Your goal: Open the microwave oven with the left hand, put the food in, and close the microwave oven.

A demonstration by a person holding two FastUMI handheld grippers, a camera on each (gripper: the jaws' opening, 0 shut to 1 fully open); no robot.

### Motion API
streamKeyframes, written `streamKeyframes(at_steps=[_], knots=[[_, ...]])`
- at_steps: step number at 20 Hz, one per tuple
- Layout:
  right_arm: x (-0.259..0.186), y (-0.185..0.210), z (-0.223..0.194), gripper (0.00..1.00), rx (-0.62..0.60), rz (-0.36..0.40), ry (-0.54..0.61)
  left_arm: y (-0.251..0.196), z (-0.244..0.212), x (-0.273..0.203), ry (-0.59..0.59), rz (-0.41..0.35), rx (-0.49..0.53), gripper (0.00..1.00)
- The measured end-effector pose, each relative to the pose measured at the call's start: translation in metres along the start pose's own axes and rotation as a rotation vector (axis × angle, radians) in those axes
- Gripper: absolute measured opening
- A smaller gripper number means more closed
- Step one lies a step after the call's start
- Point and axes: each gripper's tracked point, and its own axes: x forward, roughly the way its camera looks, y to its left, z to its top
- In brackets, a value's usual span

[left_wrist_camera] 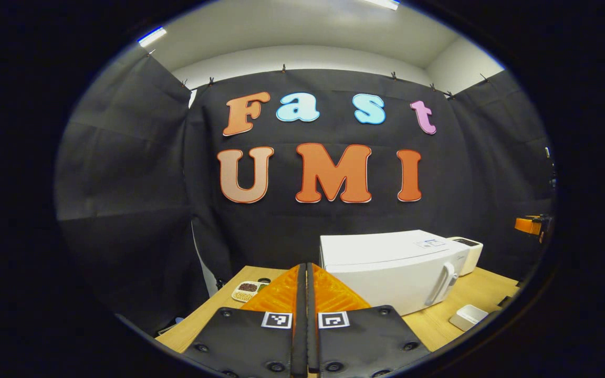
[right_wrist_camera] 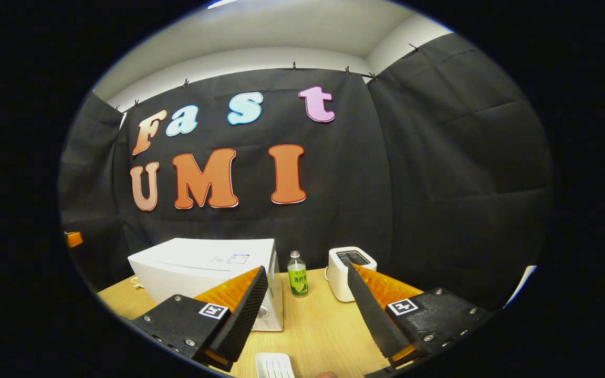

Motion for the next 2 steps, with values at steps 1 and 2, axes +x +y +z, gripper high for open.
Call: streamKeyframes(at_steps=[1,2], knots=[[0.0089,0.0016,0.0015,0.95,0.006,-0.004,-0.003,-0.0014,0.0039,0.0076,-0.006,0.006,0.008,0.04],[0.0159,0.0058,0.0033,0.95,0.014,0.008,0.001,-0.0013,0.0073,0.0129,-0.018,0.017,0.017,0.05]])
